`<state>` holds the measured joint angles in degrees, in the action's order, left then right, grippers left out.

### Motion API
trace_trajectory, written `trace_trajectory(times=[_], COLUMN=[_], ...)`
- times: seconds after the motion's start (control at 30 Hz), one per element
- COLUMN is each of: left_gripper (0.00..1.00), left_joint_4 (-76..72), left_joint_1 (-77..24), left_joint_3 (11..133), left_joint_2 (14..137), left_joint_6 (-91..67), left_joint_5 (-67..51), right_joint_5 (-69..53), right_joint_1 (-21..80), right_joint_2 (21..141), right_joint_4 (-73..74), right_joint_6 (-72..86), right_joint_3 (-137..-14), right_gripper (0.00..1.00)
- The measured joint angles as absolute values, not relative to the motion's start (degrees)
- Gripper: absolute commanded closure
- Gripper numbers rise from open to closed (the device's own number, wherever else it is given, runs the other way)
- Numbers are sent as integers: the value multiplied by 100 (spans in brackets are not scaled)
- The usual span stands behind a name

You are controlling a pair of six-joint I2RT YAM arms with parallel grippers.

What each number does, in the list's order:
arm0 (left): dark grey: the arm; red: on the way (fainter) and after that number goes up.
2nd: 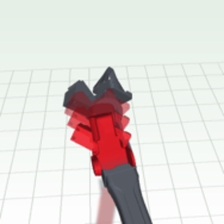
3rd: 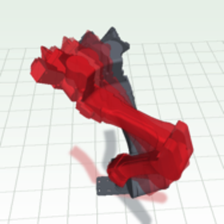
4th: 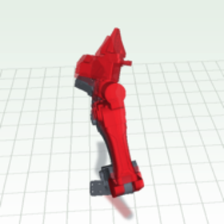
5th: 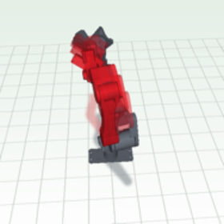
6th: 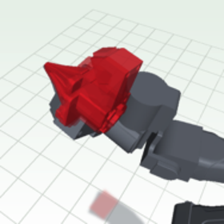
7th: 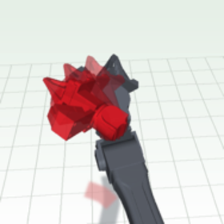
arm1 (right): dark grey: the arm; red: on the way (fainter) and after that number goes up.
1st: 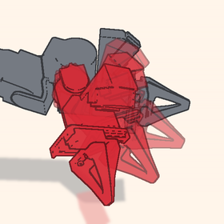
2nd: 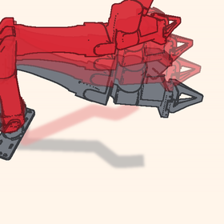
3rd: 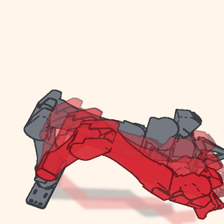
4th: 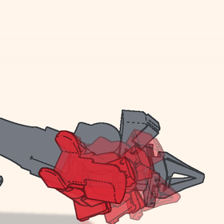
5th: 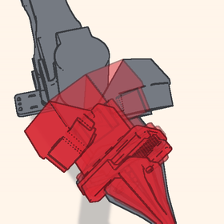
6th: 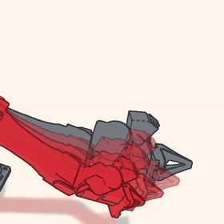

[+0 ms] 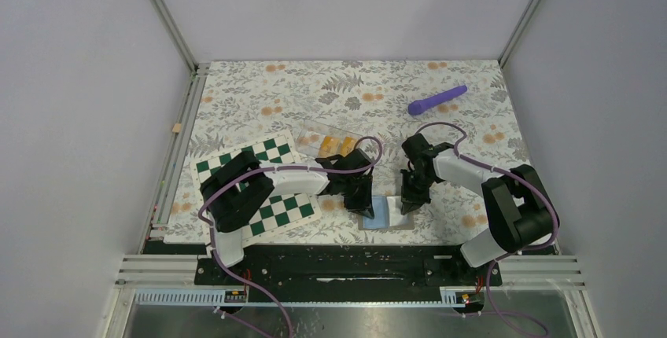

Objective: Put the credit cards into the card holder
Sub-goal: Place the card holder at the center of the board.

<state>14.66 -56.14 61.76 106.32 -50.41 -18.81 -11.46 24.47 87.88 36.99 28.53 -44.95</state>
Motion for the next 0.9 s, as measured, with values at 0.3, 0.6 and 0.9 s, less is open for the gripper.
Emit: trace_trajectory(times=[0.3,0.6,0.9], left_gripper=[100,79,48], left_joint_4=[1553,1992,2314], left_joint_1=[-5614,-5642,-5494], left_joint_3=[6149,6265,6466], left_joint_2=[10652,10462,9015], left_joint_6=[-5411,-5103,-4547], left_joint_5=[-1796,-1463,-1142], right_joint_5=[-1321,-1376,-1538], right_joint_1=[2316,2314,2314], right_joint_2=[8788,8724,8259], right_joint_4=[3632,3632,4029], right_joint_6=[2886,2799,2716], right_joint_3=[-4418,-4414,-5105], right_gripper=[100,96,69])
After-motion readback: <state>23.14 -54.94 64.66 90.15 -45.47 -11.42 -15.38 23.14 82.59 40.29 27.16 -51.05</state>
